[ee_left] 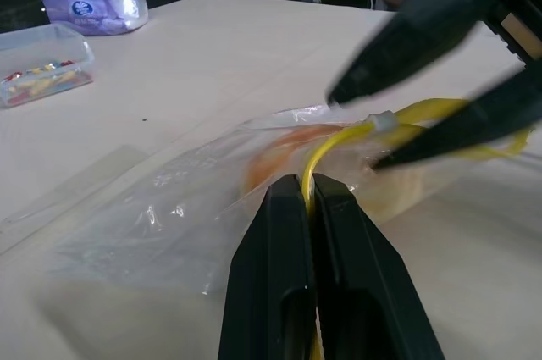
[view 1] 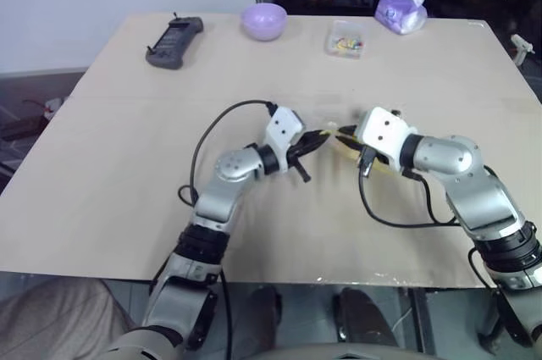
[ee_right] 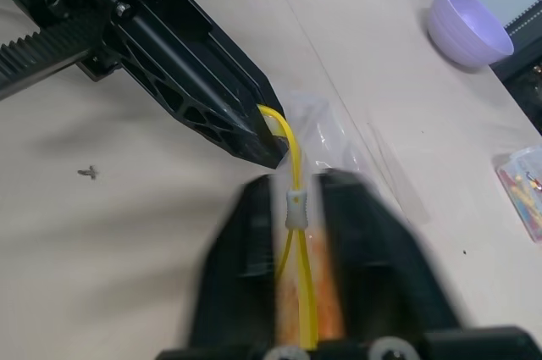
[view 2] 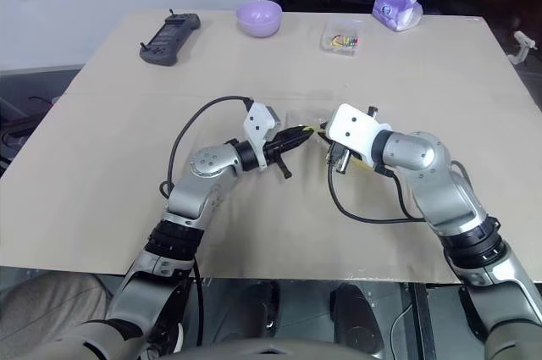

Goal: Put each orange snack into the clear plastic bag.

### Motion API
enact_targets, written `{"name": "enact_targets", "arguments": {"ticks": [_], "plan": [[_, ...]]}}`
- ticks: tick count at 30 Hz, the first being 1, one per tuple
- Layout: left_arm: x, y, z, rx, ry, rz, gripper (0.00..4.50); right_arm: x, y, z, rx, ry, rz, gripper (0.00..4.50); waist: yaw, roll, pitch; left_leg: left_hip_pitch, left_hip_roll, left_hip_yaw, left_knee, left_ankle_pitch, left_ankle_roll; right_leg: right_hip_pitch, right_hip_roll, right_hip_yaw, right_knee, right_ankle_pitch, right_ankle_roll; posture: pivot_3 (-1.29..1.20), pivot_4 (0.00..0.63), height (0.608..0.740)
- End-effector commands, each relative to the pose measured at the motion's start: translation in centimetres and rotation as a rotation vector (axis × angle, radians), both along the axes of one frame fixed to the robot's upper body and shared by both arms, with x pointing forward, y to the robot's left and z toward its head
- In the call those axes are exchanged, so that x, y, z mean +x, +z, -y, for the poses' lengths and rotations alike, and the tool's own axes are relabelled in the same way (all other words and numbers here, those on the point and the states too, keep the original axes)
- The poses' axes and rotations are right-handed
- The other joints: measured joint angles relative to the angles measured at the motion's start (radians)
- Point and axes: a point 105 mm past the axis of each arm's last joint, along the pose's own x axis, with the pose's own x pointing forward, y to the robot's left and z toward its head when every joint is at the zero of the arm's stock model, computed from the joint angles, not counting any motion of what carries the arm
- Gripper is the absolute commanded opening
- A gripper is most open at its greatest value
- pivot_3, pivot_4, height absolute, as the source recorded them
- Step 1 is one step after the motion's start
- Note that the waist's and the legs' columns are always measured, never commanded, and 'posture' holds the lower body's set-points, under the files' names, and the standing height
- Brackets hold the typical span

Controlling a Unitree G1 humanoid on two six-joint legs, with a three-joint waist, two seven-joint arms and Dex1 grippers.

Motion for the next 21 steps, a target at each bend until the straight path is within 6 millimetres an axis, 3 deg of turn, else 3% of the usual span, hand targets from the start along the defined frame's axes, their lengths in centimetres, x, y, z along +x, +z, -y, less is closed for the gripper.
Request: {"name": "enact_targets", "arguments": {"ticks": [1,11,21], "plan": [[-0.4,1.3,0.1,-0.031,-0.010,0.041,0.00,-0.3,1.1,-0.3,0.019,0.008,0.047,0.13,0.000,0.000,0.000,0.000,0.000,0.000,0.000,0.000,0.000,0.000,0.000,0.000,0.000,0.000,0.000,0.00,0.150,0.740],[-0.3,1.3,0.2,-0.032,-0.006,0.042,0.00,-0.1,0.7,0.1,0.007,-0.013,0.038,0.13,0.000,0.000,0.000,0.000,0.000,0.000,0.000,0.000,0.000,0.000,0.000,0.000,0.000,0.000,0.000,0.00,0.150,0.740],[0.8,1.6,-1.0,-0.038,0.077,0.065,0.00,0.1,-0.2,3.0,-0.041,-0.105,-0.006,0.13,0.001,0.000,0.000,0.000,0.000,0.000,0.000,0.000,0.000,0.000,0.000,0.000,0.000,0.000,0.000,0.00,0.150,0.740]]}}
